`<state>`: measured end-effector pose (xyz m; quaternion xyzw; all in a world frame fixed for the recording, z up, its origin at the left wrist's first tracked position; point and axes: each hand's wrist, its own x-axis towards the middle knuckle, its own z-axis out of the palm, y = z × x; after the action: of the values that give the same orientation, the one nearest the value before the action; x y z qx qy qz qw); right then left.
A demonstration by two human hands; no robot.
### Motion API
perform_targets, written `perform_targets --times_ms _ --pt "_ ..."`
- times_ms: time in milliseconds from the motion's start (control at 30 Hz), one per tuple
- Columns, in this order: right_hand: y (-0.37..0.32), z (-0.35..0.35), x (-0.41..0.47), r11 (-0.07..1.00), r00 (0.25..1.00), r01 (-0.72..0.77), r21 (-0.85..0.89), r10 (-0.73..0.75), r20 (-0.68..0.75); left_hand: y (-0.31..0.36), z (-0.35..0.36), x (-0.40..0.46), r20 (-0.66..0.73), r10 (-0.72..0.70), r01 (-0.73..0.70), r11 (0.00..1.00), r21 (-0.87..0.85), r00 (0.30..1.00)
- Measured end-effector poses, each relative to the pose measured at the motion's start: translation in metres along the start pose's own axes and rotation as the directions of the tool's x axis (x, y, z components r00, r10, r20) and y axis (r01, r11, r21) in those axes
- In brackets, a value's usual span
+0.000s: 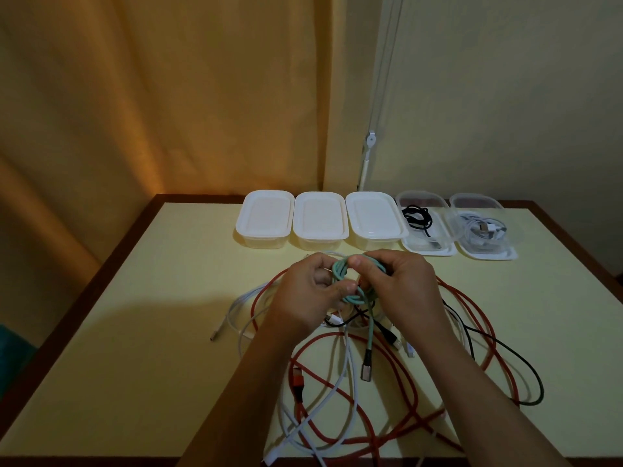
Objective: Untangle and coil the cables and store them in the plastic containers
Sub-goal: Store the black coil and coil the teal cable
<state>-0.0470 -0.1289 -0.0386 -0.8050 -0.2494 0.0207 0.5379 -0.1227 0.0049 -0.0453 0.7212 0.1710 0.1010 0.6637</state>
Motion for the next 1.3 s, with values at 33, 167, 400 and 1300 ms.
perform_targets --times_ms 33,167,400,1300 --pt "0.000 0.001 -0.001 1.000 1.000 -0.008 -0.004 0.008 -0.004 0.000 0.001 -0.001 -0.030 0.003 -0.002 0.999 0.034 1.000" --pt "-0.001 0.006 -0.001 0.997 0.999 -0.042 -0.064 0.042 -0.001 0.000 0.009 -0.003 -0.181 0.074 -0.038 0.979 0.199 0.981" --pt "-0.010 0.014 -0.005 0.997 0.993 -0.068 -0.027 0.071 0.098 -0.010 0.010 0.002 -0.345 0.137 -0.048 0.966 0.255 0.928" --pt "0.000 -0.008 0.005 0.928 0.958 -0.288 0.235 0.276 0.084 -0.019 -0.008 0.009 0.033 0.073 -0.074 0.997 0.028 0.997"
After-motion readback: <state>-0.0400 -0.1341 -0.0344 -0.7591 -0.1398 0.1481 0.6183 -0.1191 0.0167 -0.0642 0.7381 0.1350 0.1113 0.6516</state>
